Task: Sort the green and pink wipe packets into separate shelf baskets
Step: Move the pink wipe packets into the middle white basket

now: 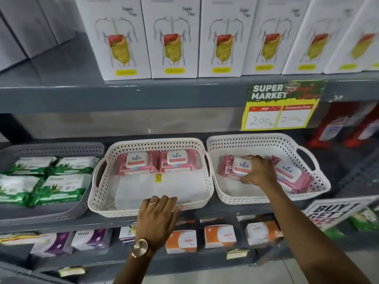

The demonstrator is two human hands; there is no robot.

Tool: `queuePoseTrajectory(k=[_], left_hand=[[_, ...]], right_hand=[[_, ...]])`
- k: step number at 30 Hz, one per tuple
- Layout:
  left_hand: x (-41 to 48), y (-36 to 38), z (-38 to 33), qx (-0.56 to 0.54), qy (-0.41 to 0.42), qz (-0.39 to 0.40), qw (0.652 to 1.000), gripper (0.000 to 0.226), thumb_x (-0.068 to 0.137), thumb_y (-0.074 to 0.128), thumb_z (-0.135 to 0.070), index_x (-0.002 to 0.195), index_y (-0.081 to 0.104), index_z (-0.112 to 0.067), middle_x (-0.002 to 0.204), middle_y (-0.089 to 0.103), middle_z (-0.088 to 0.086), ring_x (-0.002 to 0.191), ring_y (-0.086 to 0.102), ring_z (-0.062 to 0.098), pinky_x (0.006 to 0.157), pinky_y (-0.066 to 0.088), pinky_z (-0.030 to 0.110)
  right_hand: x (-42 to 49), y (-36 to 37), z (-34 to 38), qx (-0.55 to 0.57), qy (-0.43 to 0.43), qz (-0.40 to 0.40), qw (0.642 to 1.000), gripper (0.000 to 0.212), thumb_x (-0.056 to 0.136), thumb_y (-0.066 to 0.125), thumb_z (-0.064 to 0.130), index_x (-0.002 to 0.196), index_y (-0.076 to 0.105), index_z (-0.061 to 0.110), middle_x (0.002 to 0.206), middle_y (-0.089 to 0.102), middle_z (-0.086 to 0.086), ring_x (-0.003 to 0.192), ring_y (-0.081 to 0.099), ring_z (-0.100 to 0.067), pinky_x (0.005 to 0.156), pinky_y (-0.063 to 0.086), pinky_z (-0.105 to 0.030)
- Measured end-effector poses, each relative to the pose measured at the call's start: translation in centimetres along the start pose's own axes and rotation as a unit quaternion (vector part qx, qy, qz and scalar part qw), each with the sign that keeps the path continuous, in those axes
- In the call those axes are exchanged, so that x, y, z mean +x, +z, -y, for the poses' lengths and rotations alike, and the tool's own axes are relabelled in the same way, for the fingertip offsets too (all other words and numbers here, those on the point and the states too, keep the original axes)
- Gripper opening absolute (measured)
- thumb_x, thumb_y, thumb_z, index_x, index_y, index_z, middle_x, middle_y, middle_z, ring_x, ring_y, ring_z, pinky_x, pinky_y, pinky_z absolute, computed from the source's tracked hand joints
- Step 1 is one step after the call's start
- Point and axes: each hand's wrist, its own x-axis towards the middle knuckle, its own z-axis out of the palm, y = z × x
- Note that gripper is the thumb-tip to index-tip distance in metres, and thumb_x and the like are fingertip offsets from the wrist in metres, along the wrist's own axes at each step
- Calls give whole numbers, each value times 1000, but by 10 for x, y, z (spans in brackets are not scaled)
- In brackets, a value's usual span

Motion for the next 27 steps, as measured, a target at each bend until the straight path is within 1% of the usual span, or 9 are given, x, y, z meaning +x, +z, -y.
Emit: queuePoseTrajectory(k=[2, 5, 7, 10, 14, 17, 20, 23, 27], left_hand=[[-2, -1, 3, -4, 6, -10, 1000, 50, 97, 25, -44, 94, 69, -19, 86, 70, -1, 78, 65, 23, 72, 48, 34], [-10, -1, 15, -30, -10, -30, 999, 53, 99, 23, -45, 95, 68, -17, 95, 72, 1, 95, 65, 26, 87, 38, 37], [-17, 0, 27, -41, -29, -44, 998, 50, 98, 27, -45, 96, 68, -16, 101, 71, 2, 104, 63, 28, 95, 36, 39], [-29, 0, 50, -29, -49, -52, 997, 43, 96, 34, -43, 99, 67, -15, 105, 70, 4, 111, 59, 30, 106, 31, 43], [-36, -2, 69, -25, -59, -57, 996, 39, 94, 39, -43, 102, 65, -15, 106, 69, 3, 113, 55, 27, 112, 24, 42], [-43, -4, 83, -20, -67, -60, 996, 38, 95, 39, -43, 102, 64, -16, 105, 67, 2, 111, 56, 27, 114, 24, 43], [-51, -11, 99, -18, -81, -50, 995, 39, 95, 39, -43, 103, 64, -15, 104, 67, 4, 107, 58, 27, 111, 29, 43], [-55, -20, 106, -16, -72, -25, 997, 38, 95, 40, -43, 107, 64, -16, 105, 67, 2, 104, 60, 25, 107, 33, 41], [-54, -25, 104, -36, -69, -25, 997, 35, 93, 45, -44, 107, 63, -18, 103, 67, 0, 102, 60, 22, 104, 34, 39]], right_hand=[[-8, -6, 1, -8, 10, -42, 999, 76, 52, 86, 32, 120, 60, 13, 114, 66, -14, 107, 58, -34, 100, 43, -40], [-21, -19, 4, -5, 21, -110, 994, 79, 50, 88, 37, 121, 61, 15, 108, 68, -16, 101, 60, -34, 101, 42, -44], [-30, -28, 12, 34, 19, -163, 986, 81, 48, 88, 37, 121, 60, 16, 108, 65, -17, 102, 55, -37, 94, 45, -45], [-45, -36, 47, 96, -31, -211, 972, 83, 47, 89, 38, 122, 58, 18, 115, 60, -15, 109, 48, -36, 90, 45, -47], [-60, -22, 123, 167, -146, -163, 961, 87, 42, 90, 42, 120, 58, 20, 117, 59, -9, 108, 47, -29, 89, 41, -38], [-68, 12, 180, 129, -228, -109, 959, 87, 44, 86, 51, 121, 56, 22, 120, 59, -5, 110, 49, -26, 93, 40, -37], [-71, 55, 222, 75, -288, -70, 952, 91, 52, 82, 58, 128, 49, 20, 130, 53, -5, 117, 45, -24, 100, 35, -37], [-69, 87, 250, 12, -313, -57, 948, 94, 59, 78, 60, 134, 41, 18, 141, 44, -8, 128, 38, -27, 110, 29, -40], [-70, 105, 271, -40, -322, -44, 945, 102, 55, 74, 70, 135, 41, 17, 136, 46, -8, 124, 40, -28, 108, 31, -42]])
